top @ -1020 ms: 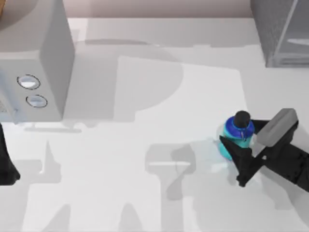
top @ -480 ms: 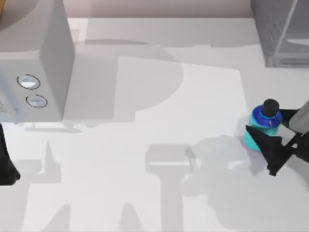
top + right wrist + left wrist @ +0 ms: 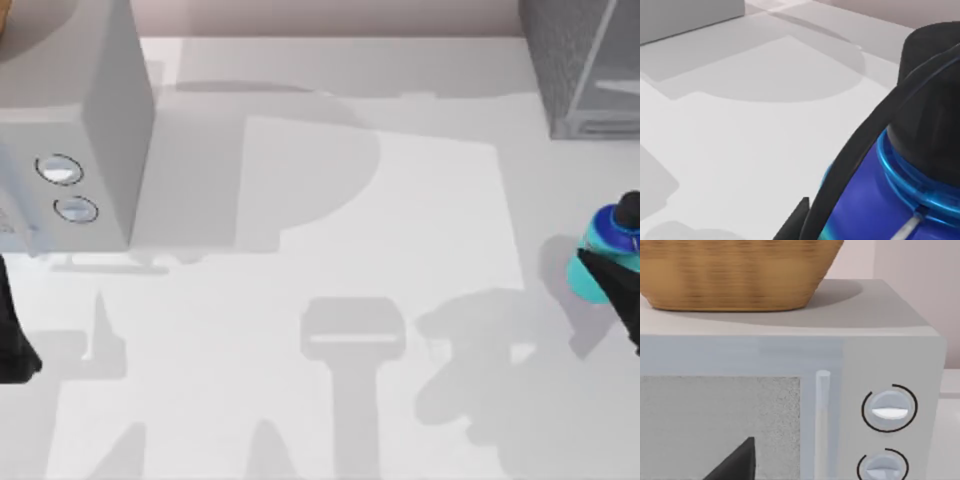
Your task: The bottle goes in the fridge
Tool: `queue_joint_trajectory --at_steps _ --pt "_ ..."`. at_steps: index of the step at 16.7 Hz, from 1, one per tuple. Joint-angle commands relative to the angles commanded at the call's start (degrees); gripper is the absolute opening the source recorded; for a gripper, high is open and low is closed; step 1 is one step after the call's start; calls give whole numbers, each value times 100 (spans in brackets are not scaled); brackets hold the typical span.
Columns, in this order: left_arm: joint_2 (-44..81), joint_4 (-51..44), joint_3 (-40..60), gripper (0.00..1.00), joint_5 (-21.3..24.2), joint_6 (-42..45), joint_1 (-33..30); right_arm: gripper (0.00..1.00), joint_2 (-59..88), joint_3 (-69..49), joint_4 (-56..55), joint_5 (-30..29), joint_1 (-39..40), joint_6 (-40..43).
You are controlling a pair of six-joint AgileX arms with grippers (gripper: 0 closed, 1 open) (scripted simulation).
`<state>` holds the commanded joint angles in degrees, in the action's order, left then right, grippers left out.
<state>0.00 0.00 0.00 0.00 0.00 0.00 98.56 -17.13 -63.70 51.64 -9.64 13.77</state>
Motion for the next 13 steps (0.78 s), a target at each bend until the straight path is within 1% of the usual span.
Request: queue_joint_trajectory --at_steps 4,7,10,13 --pt "0 0 0 100 0 0 0 1 23 -19 -5 -13 26 -16" --pt "0 0 0 100 0 0 0 1 -339 32 211 -165 89 -61" --pt "0 0 0 100 0 0 0 1 -1240 177 753 -581 192 -187" --pt "0 0 0 100 0 0 0 1 -2558 399 1555 -1229 301 -375"
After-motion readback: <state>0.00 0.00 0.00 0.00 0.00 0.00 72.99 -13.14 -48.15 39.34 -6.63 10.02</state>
